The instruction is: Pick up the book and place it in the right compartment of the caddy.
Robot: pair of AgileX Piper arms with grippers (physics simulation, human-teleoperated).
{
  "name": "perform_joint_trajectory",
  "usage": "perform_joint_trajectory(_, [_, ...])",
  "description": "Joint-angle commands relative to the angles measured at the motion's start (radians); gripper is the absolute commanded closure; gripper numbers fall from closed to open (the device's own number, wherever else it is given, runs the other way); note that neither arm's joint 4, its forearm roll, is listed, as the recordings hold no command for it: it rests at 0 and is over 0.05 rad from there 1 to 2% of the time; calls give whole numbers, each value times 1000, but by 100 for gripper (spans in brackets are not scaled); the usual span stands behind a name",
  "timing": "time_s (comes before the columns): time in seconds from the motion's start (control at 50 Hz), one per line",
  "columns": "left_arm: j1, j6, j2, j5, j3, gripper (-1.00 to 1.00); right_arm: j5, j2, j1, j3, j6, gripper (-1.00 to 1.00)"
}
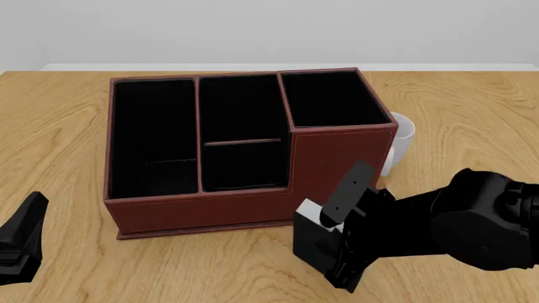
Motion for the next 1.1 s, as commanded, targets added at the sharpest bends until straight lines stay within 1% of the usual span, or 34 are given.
perform_joint_trajectory(0.02, [0,0,0,0,0,-100,96,-61,50,-34,40,100])
perform_joint_trajectory(0.22, [0,0,0,0,0,-100,165,-135,36,-58,23,100])
perform_joint_trajectory(0.32, [0,0,0,0,0,-100,207,-179,39,-74,40,100])
perform_joint_trajectory(0.52, [0,0,0,0,0,-100,272,-234,40,-99,48,100])
perform_joint_trajectory(0.56, [0,0,0,0,0,-100,296,-245,57,-112,60,100])
perform_joint_trajectory(0.66, [0,0,0,0,0,-100,335,-265,62,-137,64,100])
perform_joint_trajectory(0.74, [0,0,0,0,0,-100,366,-281,58,-168,60,100])
perform_joint_trajectory(0.76, [0,0,0,0,0,-100,386,-290,51,-188,50,100])
perform_joint_trajectory(0.9, [0,0,0,0,0,-100,431,-307,42,-238,44,100])
perform_joint_trajectory(0.96, [0,0,0,0,0,-100,474,-319,30,-289,24,100])
perform_joint_trajectory(1.02, [0,0,0,0,0,-100,496,-325,18,-316,10,100])
perform_joint_trajectory(1.06, [0,0,0,0,0,-100,511,-324,21,-337,14,100])
perform_joint_trajectory(1.1, [0,0,0,0,0,-100,521,-325,12,-351,0,100])
